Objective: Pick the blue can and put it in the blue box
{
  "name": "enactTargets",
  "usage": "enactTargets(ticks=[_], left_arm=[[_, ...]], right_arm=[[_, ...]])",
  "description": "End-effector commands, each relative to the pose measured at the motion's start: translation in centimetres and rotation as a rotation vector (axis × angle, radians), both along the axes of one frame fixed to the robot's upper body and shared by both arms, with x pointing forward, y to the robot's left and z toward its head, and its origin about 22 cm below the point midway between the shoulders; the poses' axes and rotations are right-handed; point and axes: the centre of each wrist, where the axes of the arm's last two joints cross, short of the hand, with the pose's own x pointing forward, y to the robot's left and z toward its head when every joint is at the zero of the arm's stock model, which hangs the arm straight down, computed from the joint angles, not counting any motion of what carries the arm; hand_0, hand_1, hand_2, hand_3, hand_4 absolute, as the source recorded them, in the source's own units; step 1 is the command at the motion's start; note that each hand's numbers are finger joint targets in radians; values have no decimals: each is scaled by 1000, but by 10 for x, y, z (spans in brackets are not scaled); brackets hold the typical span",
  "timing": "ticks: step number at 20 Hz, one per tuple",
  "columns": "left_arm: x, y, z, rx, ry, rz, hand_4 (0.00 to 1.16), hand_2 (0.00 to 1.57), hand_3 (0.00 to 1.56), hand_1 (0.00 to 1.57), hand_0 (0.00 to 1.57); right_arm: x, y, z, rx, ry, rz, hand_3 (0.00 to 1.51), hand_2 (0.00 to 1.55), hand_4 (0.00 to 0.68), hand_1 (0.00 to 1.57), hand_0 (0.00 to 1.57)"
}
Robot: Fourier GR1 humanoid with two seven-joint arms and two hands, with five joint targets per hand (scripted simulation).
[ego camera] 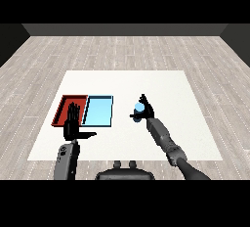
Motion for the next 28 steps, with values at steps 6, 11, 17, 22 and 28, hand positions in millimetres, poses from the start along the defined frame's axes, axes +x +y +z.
enactTargets(ticks=[6,11,17,22,28], left_arm=[[-8,8,7,12,5,-12,0,0,0,0,0],[-2,8,8,0,-19,-11,0,0,0,0,0],[16,-11,-3,10,16,-42,0,0,0,0,0],[4,-34,0,72,36,-41,0,0,0,0,0],[31,-56,-4,36,111,-131,0,0,0,0,0]], right_arm=[[3,11,0,-185,37,-71,1445,1481,659,1563,1563],[-6,10,-4,-175,55,-75,1442,1492,683,1559,1559],[-5,0,6,-180,-47,-81,1413,1461,655,1512,1512],[7,22,47,-176,-134,-80,1410,1451,649,1472,1472],[19,18,69,-155,-239,-15,1409,1441,651,1470,1470]])
